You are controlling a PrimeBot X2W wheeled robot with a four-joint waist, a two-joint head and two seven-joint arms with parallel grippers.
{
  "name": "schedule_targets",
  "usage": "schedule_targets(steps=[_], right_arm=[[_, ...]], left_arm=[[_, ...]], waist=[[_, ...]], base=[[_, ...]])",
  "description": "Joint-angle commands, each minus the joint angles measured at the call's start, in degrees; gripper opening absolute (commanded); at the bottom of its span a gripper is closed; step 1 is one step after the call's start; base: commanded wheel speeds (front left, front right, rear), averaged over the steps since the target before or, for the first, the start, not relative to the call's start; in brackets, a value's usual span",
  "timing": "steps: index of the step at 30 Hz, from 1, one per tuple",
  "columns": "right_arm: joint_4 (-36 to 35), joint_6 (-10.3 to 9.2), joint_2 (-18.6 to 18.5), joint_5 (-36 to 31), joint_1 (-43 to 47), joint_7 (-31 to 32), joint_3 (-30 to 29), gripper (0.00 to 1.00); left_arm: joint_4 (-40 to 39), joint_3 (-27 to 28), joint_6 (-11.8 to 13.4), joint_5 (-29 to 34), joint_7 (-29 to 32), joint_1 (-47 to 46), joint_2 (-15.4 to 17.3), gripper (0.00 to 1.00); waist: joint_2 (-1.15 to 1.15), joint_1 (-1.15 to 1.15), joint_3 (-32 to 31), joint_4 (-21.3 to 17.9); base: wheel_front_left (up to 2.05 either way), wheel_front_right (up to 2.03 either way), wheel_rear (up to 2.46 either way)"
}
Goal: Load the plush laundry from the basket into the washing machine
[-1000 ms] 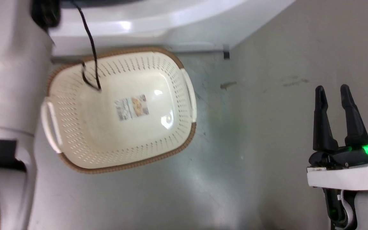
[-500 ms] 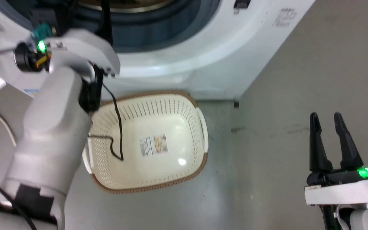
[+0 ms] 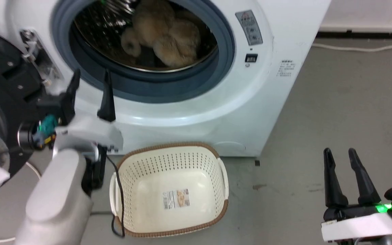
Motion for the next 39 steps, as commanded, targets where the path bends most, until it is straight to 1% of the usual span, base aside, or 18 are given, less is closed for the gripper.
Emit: schedule_targets(steps=[1,8,9,15,18,28,39], right_arm=[[0.2,-0.04,-0.01,-0.47,0.78,-0.25,-0.09,1.0],[0.71,-0.04,-0.01,-0.96,2.51,-0.25,-0.11,1.0],[0.92,-0.04,-0.01,-1.24,3.24,-0.25,-0.18,1.0],[1.21,-0.04,-0.01,-2.03,4.49,-0.25,-0.52,1.0],[1.48,-0.04,-0.01,-2.93,5.22,-0.25,-0.37,1.0],[2.69,-0.04,-0.01,-6.65,7.12,-0.25,0.23,1.0],[3.97,-0.04,-0.01,-6.96,7.91,-0.25,0.75,1.0]], left_arm=[[-0.54,0.22,0.12,-0.3,-0.31,1.48,0.23,1.0],[-7.76,1.43,-0.57,-1.44,-0.31,12.15,0.49,1.0],[-9.24,1.86,-0.62,-2.16,-0.31,15.99,0.42,1.0],[-11.11,2.4,-1.05,-3.94,-0.31,22.34,0.32,1.0],[-11.68,3.07,-0.79,-4.98,-0.31,25.99,0.65,1.0],[-13.16,3.22,0.19,-5.55,-0.09,31.98,1.82,1.0],[-14.87,2.5,1.04,-4.92,0.54,33.68,2.9,1.0]], waist=[[0.0,0.01,-0.96,0.29],[0.0,0.01,-3.97,0.29],[0.0,0.01,-5.22,0.23],[0.0,0.01,-6.79,0.2],[0.0,0.01,-7.53,0.07],[0.0,0.01,-8.71,0.44],[0.0,0.01,-9.17,0.84]], base=[[0.0,0.0,0.0],[0.0,0.0,0.0],[0.0,0.0,0.0],[0.0,0.0,0.0],[0.0,0.0,0.0],[0.0,0.0,0.0],[0.0,0.0,0.0]])
